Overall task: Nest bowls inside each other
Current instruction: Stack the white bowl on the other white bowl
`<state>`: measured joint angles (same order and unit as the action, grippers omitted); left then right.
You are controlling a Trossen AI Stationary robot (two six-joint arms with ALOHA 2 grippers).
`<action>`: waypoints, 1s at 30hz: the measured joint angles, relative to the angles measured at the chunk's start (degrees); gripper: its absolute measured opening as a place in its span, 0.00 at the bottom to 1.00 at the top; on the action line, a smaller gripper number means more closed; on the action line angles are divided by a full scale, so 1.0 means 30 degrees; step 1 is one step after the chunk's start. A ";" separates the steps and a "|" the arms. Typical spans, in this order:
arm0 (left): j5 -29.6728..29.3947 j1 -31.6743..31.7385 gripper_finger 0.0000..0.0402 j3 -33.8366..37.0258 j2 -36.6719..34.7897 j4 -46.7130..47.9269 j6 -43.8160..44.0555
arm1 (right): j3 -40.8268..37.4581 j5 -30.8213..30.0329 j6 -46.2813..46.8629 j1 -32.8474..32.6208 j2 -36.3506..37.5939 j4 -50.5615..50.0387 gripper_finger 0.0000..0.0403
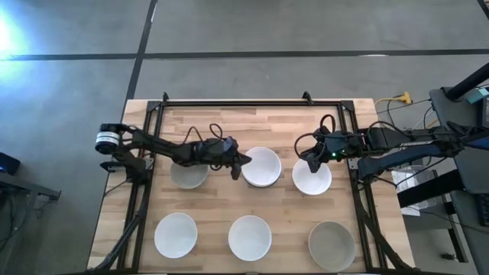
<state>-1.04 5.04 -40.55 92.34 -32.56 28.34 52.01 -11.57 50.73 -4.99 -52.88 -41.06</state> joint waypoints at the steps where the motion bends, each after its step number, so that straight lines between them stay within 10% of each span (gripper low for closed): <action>1: 0.0105 0.0045 0.00 -0.0024 0.0034 0.0002 -0.0003 | 0.0000 0.0000 0.0061 0.0000 0.0000 0.0000 0.21; 30: 0.2341 0.0612 0.00 -0.0046 -0.1642 0.0721 -0.0204 | 0.0015 0.0235 0.0017 0.0000 0.0000 0.0022 0.21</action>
<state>5.98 6.87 -40.69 87.41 -30.39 27.73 52.05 -10.87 50.78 -4.99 -52.88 -40.99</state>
